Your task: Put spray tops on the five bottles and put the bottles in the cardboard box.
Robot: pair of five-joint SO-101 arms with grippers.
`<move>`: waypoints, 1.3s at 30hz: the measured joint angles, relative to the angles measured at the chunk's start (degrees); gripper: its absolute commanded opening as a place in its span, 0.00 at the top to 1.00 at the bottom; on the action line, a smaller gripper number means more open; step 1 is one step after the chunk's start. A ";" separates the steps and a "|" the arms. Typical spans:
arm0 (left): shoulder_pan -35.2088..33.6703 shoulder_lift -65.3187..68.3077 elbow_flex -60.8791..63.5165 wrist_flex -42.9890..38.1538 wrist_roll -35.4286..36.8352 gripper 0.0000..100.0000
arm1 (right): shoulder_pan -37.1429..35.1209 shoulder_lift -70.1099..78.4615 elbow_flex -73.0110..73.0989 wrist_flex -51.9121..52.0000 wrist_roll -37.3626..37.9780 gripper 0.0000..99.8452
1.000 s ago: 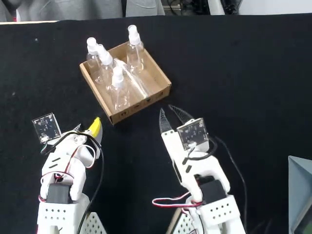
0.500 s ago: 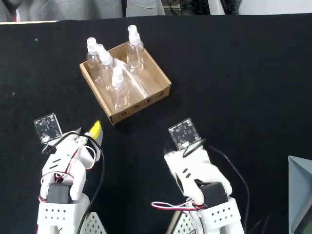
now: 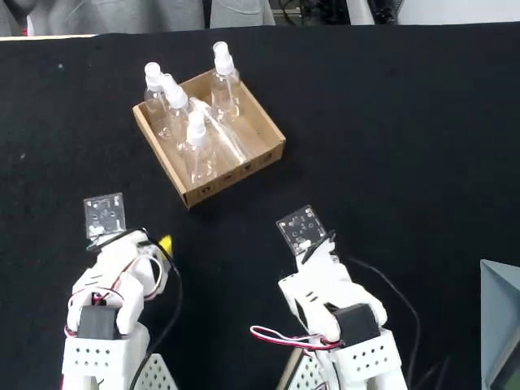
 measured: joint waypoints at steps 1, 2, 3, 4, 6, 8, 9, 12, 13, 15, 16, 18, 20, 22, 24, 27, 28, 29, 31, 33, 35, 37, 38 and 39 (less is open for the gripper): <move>0.00 0.00 0.00 1.05 -1.05 0.82 | 0.00 0.00 0.00 0.00 0.00 0.98; 0.00 0.00 0.00 2.02 -2.55 0.82 | 0.00 0.00 0.00 0.00 0.00 0.98; 0.00 0.00 0.00 2.99 -3.52 0.82 | 0.00 0.00 0.00 0.00 0.00 0.98; 0.00 0.00 0.00 3.87 -4.57 0.82 | 0.00 0.00 0.00 0.00 0.00 0.98; 0.00 0.00 0.00 5.63 -6.42 0.82 | 0.00 0.00 0.00 0.00 0.00 0.98; 0.00 0.00 0.00 7.30 -7.82 0.81 | 0.00 0.00 0.00 0.00 0.00 0.98; 0.00 0.00 0.00 8.09 -8.35 0.81 | 0.00 0.00 0.00 0.00 0.00 0.98; 0.00 0.00 0.00 9.49 -9.05 0.82 | 0.00 0.00 0.00 0.00 0.00 0.98; 0.00 0.00 0.00 9.67 -9.05 0.82 | 0.00 0.00 0.00 0.00 0.00 0.98; 0.00 0.00 0.00 9.76 -9.14 0.81 | 0.00 0.00 0.00 0.00 0.00 0.98; 0.00 0.00 0.00 9.76 -9.14 0.81 | 0.00 0.00 0.00 0.00 0.00 0.98; 0.00 0.00 0.00 9.76 -9.14 0.82 | 0.00 0.00 0.00 0.00 0.00 0.98; 0.00 0.00 0.00 9.76 -9.14 0.82 | 0.00 0.00 0.00 0.00 0.00 0.98; 0.00 0.00 0.00 9.76 -9.14 0.82 | 0.00 0.00 0.00 0.00 0.00 0.98; 0.00 0.00 0.00 9.76 -9.14 0.82 | 0.00 0.00 0.00 0.00 0.00 0.98; 0.00 0.00 0.00 9.76 -9.14 0.82 | 0.00 0.00 0.00 0.00 0.00 0.98; 0.00 0.00 0.00 9.76 -9.14 0.82 | 0.00 0.00 0.00 0.00 0.00 0.98; 0.00 0.00 0.00 9.76 -9.14 0.82 | 0.00 0.00 0.00 0.00 0.00 0.98; 0.00 0.00 0.00 9.76 -9.14 0.82 | 0.00 0.00 0.00 0.00 0.00 0.98; 0.00 0.00 0.00 9.76 -9.14 0.82 | 0.00 0.00 0.00 0.00 0.00 0.98; 0.00 0.00 0.00 9.76 -9.14 0.82 | 0.00 0.00 0.00 0.00 0.00 0.98; 0.00 0.00 0.00 9.76 -9.14 0.82 | 0.00 0.00 0.00 0.00 0.00 0.98; 0.00 0.00 0.00 9.76 -9.14 0.82 | 0.00 0.00 0.00 0.00 0.00 0.98; 0.00 0.00 0.00 9.76 -9.14 0.82 | 0.00 0.00 0.00 0.00 0.00 0.98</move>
